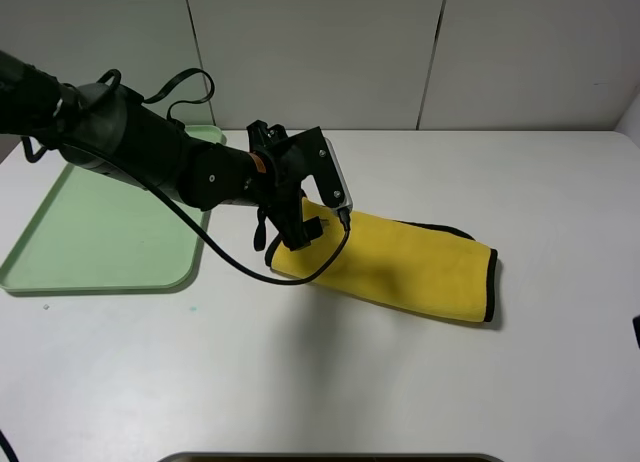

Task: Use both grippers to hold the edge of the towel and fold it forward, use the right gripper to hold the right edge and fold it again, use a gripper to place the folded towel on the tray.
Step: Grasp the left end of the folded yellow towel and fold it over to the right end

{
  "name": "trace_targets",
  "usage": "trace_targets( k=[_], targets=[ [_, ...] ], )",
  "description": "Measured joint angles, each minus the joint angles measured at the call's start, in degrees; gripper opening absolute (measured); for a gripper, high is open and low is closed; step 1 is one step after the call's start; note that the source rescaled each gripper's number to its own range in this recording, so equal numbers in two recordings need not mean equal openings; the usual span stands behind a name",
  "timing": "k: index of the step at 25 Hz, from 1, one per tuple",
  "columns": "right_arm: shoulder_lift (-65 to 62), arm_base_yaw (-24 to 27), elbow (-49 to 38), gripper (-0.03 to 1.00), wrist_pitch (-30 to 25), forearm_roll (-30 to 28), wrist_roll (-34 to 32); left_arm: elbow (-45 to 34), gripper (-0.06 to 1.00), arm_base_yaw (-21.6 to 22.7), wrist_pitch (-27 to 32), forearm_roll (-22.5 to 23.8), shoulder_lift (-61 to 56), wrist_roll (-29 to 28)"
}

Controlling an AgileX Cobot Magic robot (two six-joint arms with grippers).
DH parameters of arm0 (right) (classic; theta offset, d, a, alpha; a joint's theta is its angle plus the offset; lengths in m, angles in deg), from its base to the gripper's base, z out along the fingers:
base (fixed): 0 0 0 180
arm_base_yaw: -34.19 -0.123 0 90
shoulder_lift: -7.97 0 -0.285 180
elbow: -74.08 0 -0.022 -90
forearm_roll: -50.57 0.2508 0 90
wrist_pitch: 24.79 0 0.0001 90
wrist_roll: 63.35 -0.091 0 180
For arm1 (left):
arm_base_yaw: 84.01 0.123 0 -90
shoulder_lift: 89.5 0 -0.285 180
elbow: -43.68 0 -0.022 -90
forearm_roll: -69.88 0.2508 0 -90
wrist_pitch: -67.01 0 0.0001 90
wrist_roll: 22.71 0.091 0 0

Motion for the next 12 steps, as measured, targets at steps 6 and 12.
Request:
trace_targets(
  k=[6, 12],
  targets=[
    [-10.4, 0.0, -1.8, 1.0, -1.1, 1.6, -3.1, 0.0, 1.0, 0.0, -0.1, 0.0, 0.0, 0.0],
    [-12.2, 0.0, -1.8, 1.0, -1.1, 2.0, -3.5, 0.0, 1.0, 0.0, -0.2, 0.0, 0.0, 0.0]
  ],
)
